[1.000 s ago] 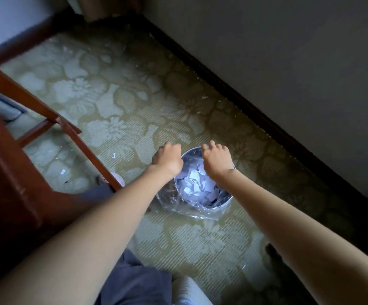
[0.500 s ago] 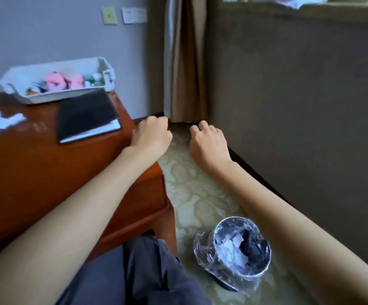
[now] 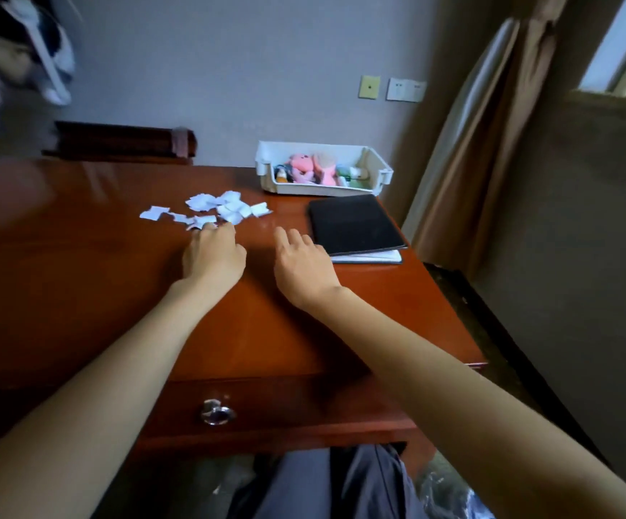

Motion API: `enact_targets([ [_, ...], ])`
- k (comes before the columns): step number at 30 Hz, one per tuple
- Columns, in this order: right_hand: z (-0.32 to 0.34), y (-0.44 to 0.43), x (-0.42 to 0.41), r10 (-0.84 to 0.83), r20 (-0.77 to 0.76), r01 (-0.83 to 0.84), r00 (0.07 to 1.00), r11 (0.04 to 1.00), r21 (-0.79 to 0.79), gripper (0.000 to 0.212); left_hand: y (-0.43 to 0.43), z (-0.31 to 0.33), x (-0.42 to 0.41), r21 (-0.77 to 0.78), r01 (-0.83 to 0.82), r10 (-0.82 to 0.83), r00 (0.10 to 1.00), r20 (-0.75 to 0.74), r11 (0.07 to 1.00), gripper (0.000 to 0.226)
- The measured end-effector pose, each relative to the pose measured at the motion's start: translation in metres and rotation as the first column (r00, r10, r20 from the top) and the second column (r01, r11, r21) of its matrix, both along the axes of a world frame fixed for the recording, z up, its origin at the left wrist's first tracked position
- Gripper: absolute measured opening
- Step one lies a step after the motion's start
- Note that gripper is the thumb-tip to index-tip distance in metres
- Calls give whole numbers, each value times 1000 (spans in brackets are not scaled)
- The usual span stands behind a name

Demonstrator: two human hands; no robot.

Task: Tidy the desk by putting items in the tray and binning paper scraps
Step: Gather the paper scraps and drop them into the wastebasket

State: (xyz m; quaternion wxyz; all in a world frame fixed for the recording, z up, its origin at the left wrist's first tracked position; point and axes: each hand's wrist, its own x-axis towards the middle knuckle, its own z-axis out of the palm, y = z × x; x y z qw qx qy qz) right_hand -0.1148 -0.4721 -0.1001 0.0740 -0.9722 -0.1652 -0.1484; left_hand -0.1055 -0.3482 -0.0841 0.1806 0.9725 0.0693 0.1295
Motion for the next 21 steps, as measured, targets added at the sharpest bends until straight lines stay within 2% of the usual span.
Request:
enact_targets([
  [5,-15,37,61,-20,-202,59,979,980,190,53,45,-18,42,0,-99,99,995,-31,995,50],
  [8,-14,44,92,-27,-175,105,984,888,448,59,63,-25,73,-79,-154,148,986,-76,985,62],
  [9,-13,46,102,-41,-147,108,988,868,485,59,67,-28,83,-77,-157,150,985,-85,985,68],
  [11,-14,49,119,-46,-138,102,989,896,432,58,74,-36,104,-24,-146,143,986,-90,989,78],
  [14,-18,53,141,-1,-207,61,978,956,286,55,82,-43,127,18,-131,132,981,-139,991,85],
  [18,-20,54,159,48,-296,6,954,984,180,47,92,-45,142,80,-88,105,965,-241,993,66],
  [21,-22,55,158,59,-301,-21,952,992,127,42,93,-46,140,92,-40,57,979,-194,995,51],
])
